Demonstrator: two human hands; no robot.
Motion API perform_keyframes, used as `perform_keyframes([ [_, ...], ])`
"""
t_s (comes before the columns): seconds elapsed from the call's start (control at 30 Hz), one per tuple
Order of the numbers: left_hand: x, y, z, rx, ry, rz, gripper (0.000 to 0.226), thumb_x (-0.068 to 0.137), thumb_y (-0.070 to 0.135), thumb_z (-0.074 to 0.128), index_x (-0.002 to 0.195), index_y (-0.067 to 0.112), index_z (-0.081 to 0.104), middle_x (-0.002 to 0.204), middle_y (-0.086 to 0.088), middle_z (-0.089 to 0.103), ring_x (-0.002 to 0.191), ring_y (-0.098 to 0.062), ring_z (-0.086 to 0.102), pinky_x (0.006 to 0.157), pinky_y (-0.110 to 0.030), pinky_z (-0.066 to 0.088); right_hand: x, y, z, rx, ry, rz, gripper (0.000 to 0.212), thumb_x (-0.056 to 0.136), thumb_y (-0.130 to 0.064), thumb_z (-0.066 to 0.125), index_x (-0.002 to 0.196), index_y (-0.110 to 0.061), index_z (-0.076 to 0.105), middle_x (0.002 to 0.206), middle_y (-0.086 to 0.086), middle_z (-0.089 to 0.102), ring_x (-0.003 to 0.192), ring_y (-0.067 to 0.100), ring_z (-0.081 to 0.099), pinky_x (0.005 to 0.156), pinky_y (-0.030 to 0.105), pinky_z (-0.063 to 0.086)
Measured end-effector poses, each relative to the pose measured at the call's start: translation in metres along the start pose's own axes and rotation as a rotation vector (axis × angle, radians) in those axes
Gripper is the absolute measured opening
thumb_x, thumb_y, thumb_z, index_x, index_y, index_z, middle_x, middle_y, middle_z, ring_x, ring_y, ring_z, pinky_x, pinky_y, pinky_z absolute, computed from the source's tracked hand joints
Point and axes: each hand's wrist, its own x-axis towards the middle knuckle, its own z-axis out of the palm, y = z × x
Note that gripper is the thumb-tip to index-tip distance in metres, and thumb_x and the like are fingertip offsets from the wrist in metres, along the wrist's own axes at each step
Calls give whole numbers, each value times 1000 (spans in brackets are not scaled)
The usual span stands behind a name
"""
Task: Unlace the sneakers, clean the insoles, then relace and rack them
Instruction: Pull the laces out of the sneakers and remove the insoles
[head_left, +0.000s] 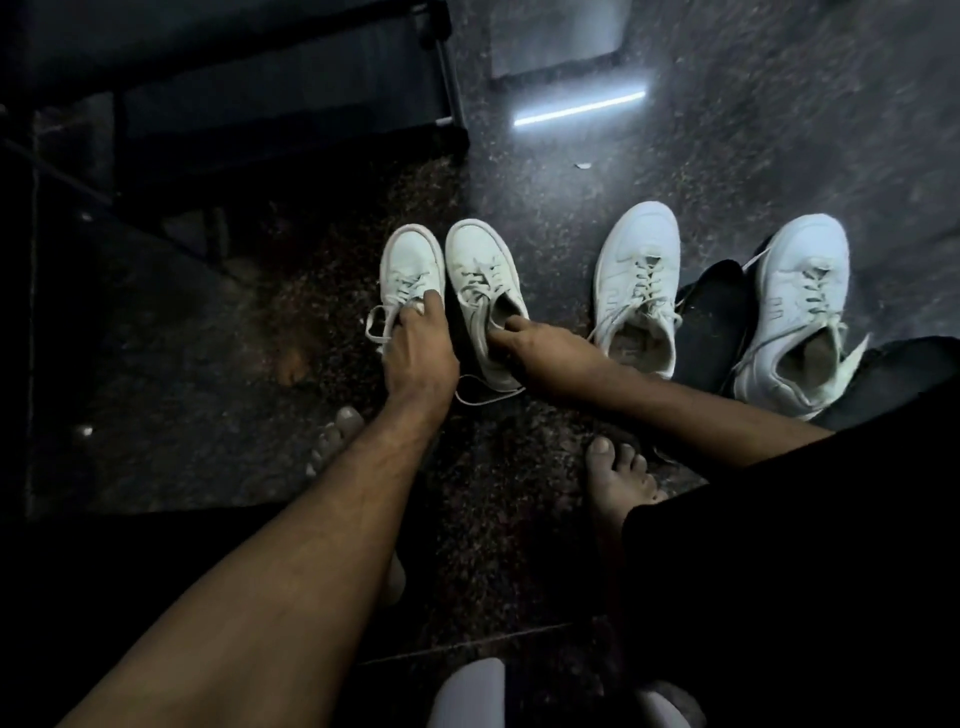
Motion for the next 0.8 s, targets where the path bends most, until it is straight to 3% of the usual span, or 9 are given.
perform_keyframes([
  [0.17, -9, -4, -24, -12, 66, -1, 34, 92, 31, 66, 121, 14, 61, 123, -16, 52, 111, -35, 56, 91, -45, 48, -2, -4, -36, 20, -103, -43, 25, 85, -16, 67, 109, -15, 63, 108, 10, 59, 93, 33, 63, 78, 37, 49],
  [0.27, -2, 8, -27, -239, -5, 41, 30, 90, 26, 67, 115, 10, 65, 117, -17, 60, 109, -37, 59, 93, -45, 47, 0, -4, -72, -25, -29, 16, 24, 89, -18, 65, 113, -17, 69, 112, 10, 67, 99, 30, 65, 82, 32, 48],
  [0.37, 0, 23, -19, -461, -101, 1, 39, 86, 17, 69, 124, 11, 62, 111, -18, 68, 108, -37, 63, 94, -43, 48, 5, 0, -98, -2, -14, 102, 25, 89, -16, 63, 113, -18, 70, 109, 5, 72, 98, 26, 67, 85, 33, 51],
  [0.5, 4, 28, 3, -498, -131, -15, 61, 84, 11, 69, 141, 20, 51, 119, -20, 60, 111, -38, 58, 97, -41, 44, 14, 11, -91, 3, -51, 139, 33, 90, -16, 62, 123, -17, 63, 110, 6, 71, 97, 26, 67, 80, 28, 45],
  [0.63, 22, 20, 11, -524, -66, 58, 51, 82, 10, 64, 132, 19, 58, 111, -18, 57, 104, -38, 58, 90, -40, 47, 34, 17, -50, 83, -50, 83, 49, 88, -27, 63, 134, -22, 49, 121, 14, 54, 98, 32, 63, 84, 38, 52],
  [0.7, 28, 17, 16, -506, -60, 113, 43, 79, 13, 66, 122, 17, 57, 106, -14, 59, 99, -35, 59, 82, -41, 50, 40, 20, -35, 32, 17, 97, 44, 85, -30, 60, 125, -25, 45, 115, 12, 50, 91, 38, 62, 76, 46, 54],
  [0.8, 33, 16, 22, -501, -15, 162, 29, 79, 21, 68, 106, 16, 57, 94, -5, 60, 87, -25, 60, 71, -36, 46, 39, 27, -30, -57, 198, 82, 29, 88, -30, 62, 112, -22, 48, 105, 8, 49, 81, 35, 60, 63, 43, 51],
])
